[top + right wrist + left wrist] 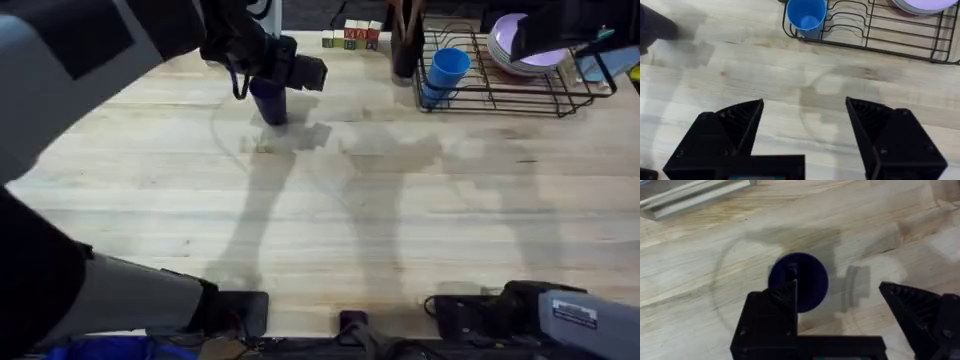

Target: Pick up the cup on the table and put them onto the rack.

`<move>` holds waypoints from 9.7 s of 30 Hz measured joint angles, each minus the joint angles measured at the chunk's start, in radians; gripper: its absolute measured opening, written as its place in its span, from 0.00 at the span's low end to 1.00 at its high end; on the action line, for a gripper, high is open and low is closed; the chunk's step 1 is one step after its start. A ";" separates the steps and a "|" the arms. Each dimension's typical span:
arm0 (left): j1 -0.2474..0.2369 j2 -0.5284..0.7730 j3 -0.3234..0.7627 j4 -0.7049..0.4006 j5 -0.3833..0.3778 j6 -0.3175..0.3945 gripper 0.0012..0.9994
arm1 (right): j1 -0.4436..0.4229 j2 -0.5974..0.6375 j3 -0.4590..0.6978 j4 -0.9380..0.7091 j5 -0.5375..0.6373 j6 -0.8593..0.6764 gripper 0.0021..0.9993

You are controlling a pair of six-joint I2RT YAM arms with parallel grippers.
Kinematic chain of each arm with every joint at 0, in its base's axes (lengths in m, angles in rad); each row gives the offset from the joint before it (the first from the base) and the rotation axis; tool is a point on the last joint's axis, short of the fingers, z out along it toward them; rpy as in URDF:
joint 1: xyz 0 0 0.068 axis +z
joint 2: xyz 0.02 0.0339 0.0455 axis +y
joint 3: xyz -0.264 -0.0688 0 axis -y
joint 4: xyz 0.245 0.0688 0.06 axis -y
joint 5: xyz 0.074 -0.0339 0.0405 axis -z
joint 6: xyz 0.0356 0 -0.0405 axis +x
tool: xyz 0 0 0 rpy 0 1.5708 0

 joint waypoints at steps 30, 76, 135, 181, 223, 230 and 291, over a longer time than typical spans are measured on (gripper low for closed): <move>0.000 0.091 0.000 0.027 0.000 0.000 0.99 | 0.000 0.000 0.000 0.000 0.000 0.000 0.99; -0.009 0.141 0.000 0.029 -0.003 0.008 0.21 | 0.000 0.000 0.000 0.000 0.000 0.000 0.99; -0.435 0.141 0.509 -0.106 -0.034 0.126 0.04 | 0.000 -0.080 -0.001 -0.122 0.000 0.000 0.99; -0.521 0.480 0.769 0.136 0.000 0.202 0.04 | 0.000 -0.117 -0.001 -0.164 0.001 0.000 0.99; -0.523 0.540 0.770 0.094 0.026 0.206 0.04 | 0.000 -0.117 -0.001 -0.172 0.026 0.000 0.99; -0.523 0.542 0.770 0.094 0.026 0.206 0.04 | 0.000 -0.117 -0.001 -0.171 0.026 0.000 0.99; -0.295 0.381 0.953 -0.280 0.010 0.212 0.99 | 0.000 -0.117 -0.001 -0.115 0.027 -0.004 0.99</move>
